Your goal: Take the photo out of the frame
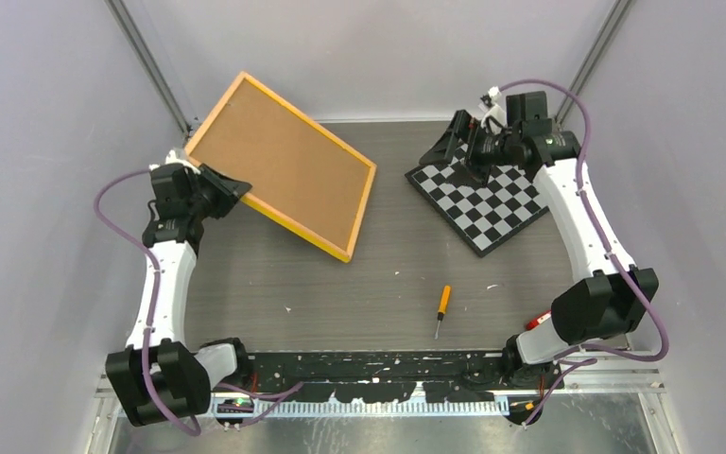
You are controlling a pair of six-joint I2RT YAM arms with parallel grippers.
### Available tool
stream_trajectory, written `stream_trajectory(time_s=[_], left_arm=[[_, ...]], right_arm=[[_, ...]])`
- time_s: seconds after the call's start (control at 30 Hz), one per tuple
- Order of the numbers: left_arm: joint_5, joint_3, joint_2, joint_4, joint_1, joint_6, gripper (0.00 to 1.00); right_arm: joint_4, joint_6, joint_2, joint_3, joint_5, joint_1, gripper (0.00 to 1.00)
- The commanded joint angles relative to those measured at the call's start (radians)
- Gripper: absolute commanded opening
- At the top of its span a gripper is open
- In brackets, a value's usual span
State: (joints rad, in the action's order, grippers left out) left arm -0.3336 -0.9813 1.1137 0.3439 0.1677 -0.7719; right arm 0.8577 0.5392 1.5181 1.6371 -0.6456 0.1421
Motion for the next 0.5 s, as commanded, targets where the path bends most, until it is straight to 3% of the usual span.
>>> stream_trajectory(time_s=[0.0,0.2,0.47], left_arm=[[-0.114,0.124,0.022,0.069,0.018,-0.008,0.00],[-0.090,0.213,0.008,0.049,0.025,-0.036,0.00],[-0.078,0.298,0.036,0.047,0.060,-0.095,0.00]], right_arm=[[-0.178,0.099,-0.049,-0.181,-0.042,0.002,1.00],[-0.295,0.138,-0.001,-0.394,-0.028,0.035,1.00],[-0.380,0.163,0.098,-0.512,-0.002,0.110,0.97]])
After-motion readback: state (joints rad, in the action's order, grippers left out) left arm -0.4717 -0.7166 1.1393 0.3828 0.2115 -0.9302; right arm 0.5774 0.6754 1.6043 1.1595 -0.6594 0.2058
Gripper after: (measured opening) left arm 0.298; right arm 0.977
